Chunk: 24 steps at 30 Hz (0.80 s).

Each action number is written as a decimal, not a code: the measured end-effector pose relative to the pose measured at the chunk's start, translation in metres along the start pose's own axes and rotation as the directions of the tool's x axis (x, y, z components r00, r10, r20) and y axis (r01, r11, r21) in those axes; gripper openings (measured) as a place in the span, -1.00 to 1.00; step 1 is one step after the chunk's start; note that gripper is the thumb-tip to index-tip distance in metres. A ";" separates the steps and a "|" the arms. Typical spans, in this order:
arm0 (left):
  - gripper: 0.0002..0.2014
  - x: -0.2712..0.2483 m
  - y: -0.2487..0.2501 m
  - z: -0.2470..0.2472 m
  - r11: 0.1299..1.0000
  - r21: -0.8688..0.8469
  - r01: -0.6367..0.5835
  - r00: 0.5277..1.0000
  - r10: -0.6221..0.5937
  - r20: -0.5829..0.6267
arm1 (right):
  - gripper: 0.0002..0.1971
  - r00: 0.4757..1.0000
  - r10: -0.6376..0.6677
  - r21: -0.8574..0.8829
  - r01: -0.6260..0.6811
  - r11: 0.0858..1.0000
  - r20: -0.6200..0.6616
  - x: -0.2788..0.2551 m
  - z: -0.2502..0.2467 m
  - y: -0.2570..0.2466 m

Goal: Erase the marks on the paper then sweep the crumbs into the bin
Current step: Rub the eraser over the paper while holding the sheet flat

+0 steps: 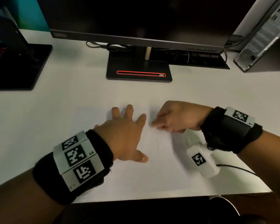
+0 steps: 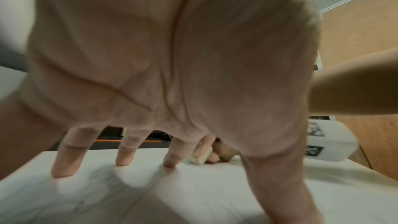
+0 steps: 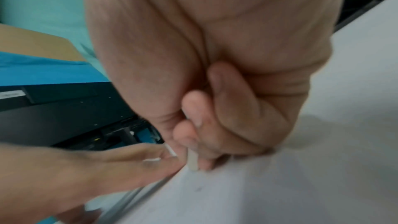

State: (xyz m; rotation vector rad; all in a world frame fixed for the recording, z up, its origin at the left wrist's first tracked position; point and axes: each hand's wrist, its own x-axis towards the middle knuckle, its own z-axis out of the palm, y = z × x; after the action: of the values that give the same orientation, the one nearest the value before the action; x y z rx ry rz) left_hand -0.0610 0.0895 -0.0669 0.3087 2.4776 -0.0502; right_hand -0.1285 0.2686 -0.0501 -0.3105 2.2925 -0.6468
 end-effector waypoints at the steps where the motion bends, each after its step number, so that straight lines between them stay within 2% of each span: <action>1: 0.20 0.000 0.000 0.000 1.000 0.004 0.000 1.000 0.000 -0.003 | -0.61 0.999 0.005 0.010 -0.005 1.000 -0.047 0.001 -0.003 0.002; 3: 0.20 0.000 0.000 0.000 1.000 0.006 0.002 1.000 -0.002 -0.005 | -0.62 0.996 -0.006 -0.002 0.006 1.000 -0.086 0.003 -0.005 0.001; 6: 0.20 -0.001 0.001 -0.001 1.000 0.005 0.006 1.000 -0.006 0.006 | -0.62 1.000 -0.015 -0.001 0.015 1.000 0.018 0.002 0.001 -0.003; 10: 0.20 -0.002 0.000 -0.001 1.000 0.004 0.002 1.000 -0.002 0.006 | -0.61 0.996 -0.005 0.013 0.006 1.000 -0.094 0.007 -0.005 -0.001; 14: 0.20 -0.002 0.000 -0.001 1.000 0.000 0.001 1.000 -0.001 0.014 | -0.60 1.000 -0.014 0.011 0.014 1.000 0.001 0.006 0.000 -0.005; 17: 0.20 -0.003 0.001 -0.001 1.000 0.007 0.004 1.000 -0.004 0.012 | -0.61 0.993 -0.008 -0.003 0.007 1.000 -0.116 0.010 -0.006 -0.004; 21: 0.23 -0.006 0.001 -0.002 1.000 0.006 0.015 1.000 -0.015 0.020 | -0.55 1.000 -0.009 0.004 0.009 1.000 -0.017 0.012 -0.004 -0.008; 24: 0.25 -0.008 0.000 -0.001 1.000 0.001 0.020 1.000 -0.020 0.022 | -0.58 0.990 0.013 -0.006 -0.014 1.000 -0.138 0.017 -0.009 -0.006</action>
State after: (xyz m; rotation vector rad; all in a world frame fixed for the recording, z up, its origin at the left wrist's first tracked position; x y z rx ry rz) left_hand -0.0555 0.0884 -0.0616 0.2826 2.4589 -0.0619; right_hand -0.1465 0.2600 -0.0512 -0.2603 2.4274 -0.6716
